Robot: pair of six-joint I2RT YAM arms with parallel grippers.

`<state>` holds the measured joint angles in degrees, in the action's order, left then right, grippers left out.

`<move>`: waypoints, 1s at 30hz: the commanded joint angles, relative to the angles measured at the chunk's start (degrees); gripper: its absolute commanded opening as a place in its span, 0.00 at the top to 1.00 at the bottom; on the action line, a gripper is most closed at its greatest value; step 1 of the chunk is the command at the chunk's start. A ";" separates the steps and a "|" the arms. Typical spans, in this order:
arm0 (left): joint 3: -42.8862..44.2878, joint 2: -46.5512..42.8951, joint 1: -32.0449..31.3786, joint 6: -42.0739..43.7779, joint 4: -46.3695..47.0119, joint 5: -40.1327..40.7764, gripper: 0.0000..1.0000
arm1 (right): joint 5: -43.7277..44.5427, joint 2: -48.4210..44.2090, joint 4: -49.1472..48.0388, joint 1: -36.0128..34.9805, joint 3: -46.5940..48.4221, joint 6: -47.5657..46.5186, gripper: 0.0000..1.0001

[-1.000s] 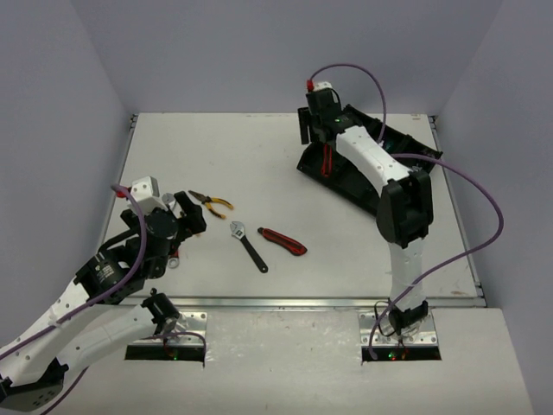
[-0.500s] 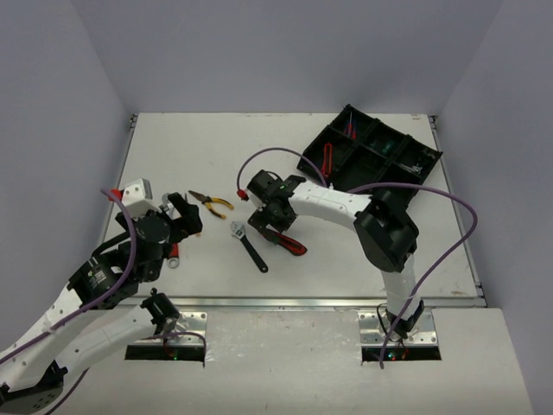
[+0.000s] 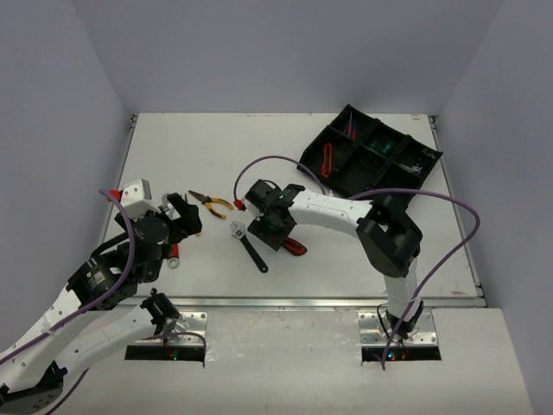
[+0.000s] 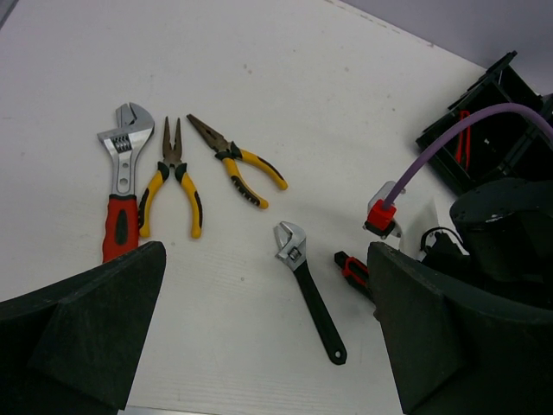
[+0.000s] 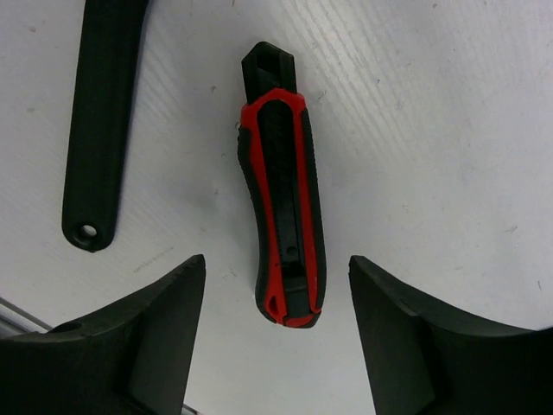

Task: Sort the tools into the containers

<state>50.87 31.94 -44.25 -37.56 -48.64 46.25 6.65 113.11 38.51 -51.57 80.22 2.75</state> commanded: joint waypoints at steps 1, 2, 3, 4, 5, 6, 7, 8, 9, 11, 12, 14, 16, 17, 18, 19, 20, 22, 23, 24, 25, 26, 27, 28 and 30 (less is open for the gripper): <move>-0.25 -0.37 0.30 0.68 2.43 -0.12 0.00 | -0.23 3.90 -1.64 -0.11 1.60 -1.35 0.40; -0.25 -0.32 0.30 0.79 2.48 -0.17 0.00 | 0.09 4.60 -1.48 -0.11 1.87 -1.35 0.43; -0.25 -0.20 0.30 0.82 2.50 -0.29 0.00 | 0.54 5.33 -1.37 -0.11 2.01 -1.20 0.46; -0.25 -0.07 0.33 0.85 2.52 -0.37 0.00 | 0.81 5.86 -1.31 -0.11 2.02 -1.13 0.49; -0.25 0.03 0.38 0.90 2.57 -0.37 0.00 | 0.82 6.16 -1.26 -0.11 1.97 -1.23 0.52; -0.25 0.10 0.39 0.96 2.64 -0.47 0.00 | 0.87 6.39 -1.30 -0.11 1.81 -1.26 0.56; -0.25 0.18 0.36 1.03 2.71 -0.58 0.00 | 0.94 6.51 -1.33 -0.11 1.63 -1.30 0.60; -0.27 0.28 0.30 1.14 2.81 -0.66 0.00 | 1.04 6.33 -1.38 -0.11 1.45 -1.32 0.66; -0.33 0.42 0.30 1.27 2.94 -0.72 0.00 | 1.13 5.80 -1.55 -0.11 1.20 -1.26 0.77; -0.33 0.60 0.30 1.35 2.96 -0.83 0.00 | 0.49 4.22 -2.23 -0.11 0.34 -1.26 0.89; -0.31 0.69 0.32 1.35 3.03 -0.89 0.00 | 0.47 3.27 -2.34 -0.11 0.20 -1.14 0.90; -0.30 0.87 0.34 1.41 3.08 -0.95 0.00 | 2.04 1.27 -2.65 -0.11 0.49 -0.39 0.91; -0.25 0.85 0.30 1.44 3.12 -1.07 0.00 | 4.64 -0.41 -2.65 0.15 0.99 0.48 0.94; -0.30 0.95 0.36 1.49 3.12 -1.02 0.00 | 5.15 -1.17 -2.55 0.74 1.57 1.13 0.94; -0.36 0.99 0.36 1.50 3.12 -1.01 0.00 | 5.53 -1.84 -2.39 1.36 2.53 2.33 0.96; -0.41 0.94 0.32 1.45 3.12 -1.07 0.00 | 5.56 -2.42 -2.22 2.53 3.91 4.38 1.00; -0.38 0.98 0.35 1.48 3.12 -1.07 0.00 | 5.30 -3.15 -2.21 4.75 4.84 6.14 1.00; -0.34 1.00 0.37 1.53 3.12 -1.05 0.00 | 5.25 -4.06 -1.85 9.08 7.17 10.24 1.00; -0.34 0.96 0.33 1.53 3.12 -1.01 0.00 | 5.67 -4.00 -1.32 11.16 8.77 12.84 1.00; -0.34 0.93 0.30 1.53 3.11 -0.98 0.00 | 6.30 -3.81 -0.80 13.14 10.39 15.13 1.00; -0.38 0.93 0.30 1.53 3.07 -0.94 0.00 | 7.66 -3.19 -0.33 14.83 12.07 16.35 1.00; -0.42 0.93 0.30 1.53 3.03 -0.90 0.00 | 9.02 -2.57 0.14 16.51 13.75 17.58 1.00; -0.42 0.84 0.35 1.53 3.12 -0.94 0.00 | 10.55 -2.07 0.15 17.34 15.15 18.20 1.00; -0.42 0.77 0.38 1.53 3.19 -0.97 0.00 | 12.09 -1.51 0.16 18.14 16.72 18.73 1.00; -0.42 0.83 0.32 1.53 3.13 -0.84 0.00 | 15.17 0.13 0.16 19.72 21.23 19.19 1.00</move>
<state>50.63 32.62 -44.25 -36.81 -47.79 45.37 13.42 112.77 38.39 -35.25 92.83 15.95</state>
